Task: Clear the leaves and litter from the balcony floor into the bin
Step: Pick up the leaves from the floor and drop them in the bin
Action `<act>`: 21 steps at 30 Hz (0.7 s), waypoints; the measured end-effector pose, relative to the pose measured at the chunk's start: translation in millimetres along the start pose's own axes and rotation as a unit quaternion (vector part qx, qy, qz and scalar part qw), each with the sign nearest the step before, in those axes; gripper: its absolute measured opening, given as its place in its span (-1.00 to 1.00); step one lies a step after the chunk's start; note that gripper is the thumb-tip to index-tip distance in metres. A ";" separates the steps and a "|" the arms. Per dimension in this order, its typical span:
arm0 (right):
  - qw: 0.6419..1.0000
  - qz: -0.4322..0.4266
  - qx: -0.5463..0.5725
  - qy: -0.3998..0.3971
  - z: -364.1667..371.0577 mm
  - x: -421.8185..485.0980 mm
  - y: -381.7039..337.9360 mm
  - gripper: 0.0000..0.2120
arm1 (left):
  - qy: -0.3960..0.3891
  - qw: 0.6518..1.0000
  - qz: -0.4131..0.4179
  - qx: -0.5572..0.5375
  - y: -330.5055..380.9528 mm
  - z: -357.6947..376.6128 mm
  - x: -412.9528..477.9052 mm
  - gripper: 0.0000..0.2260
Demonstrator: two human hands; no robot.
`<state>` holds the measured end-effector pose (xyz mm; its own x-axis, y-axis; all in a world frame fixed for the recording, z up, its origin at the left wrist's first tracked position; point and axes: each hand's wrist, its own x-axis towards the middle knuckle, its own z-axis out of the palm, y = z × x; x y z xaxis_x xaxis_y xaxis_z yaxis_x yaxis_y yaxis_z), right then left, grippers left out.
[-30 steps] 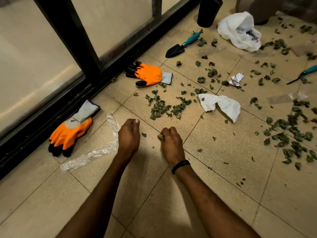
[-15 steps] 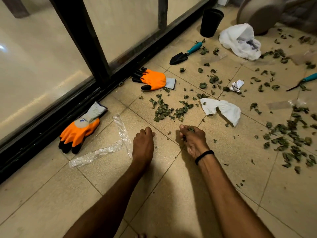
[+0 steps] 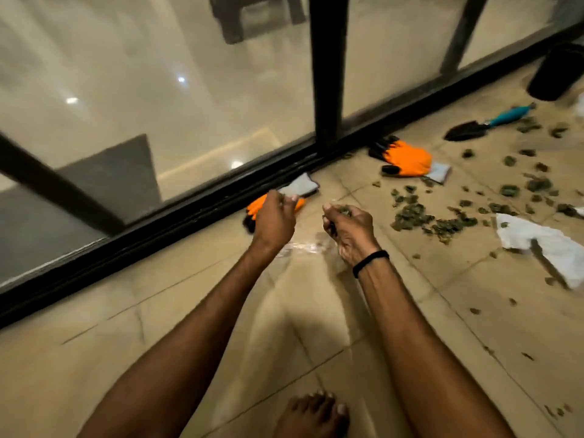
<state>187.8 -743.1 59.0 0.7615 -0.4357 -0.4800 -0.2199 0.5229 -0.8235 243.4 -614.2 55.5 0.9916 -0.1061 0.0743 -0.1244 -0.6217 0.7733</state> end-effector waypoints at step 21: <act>0.823 0.293 -0.066 -0.483 414.5 -310.2 157.2 -0.87 | 0.550 0.761 -0.273 -0.209 -208.0 -523.4 -186.3 -0.64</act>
<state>169.8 -222.0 203.7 0.6174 0.6806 -0.3946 -0.7370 0.3250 -0.5926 103.3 -58.9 210.4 0.3494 0.9366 -0.0250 0.1117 -0.0151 0.9936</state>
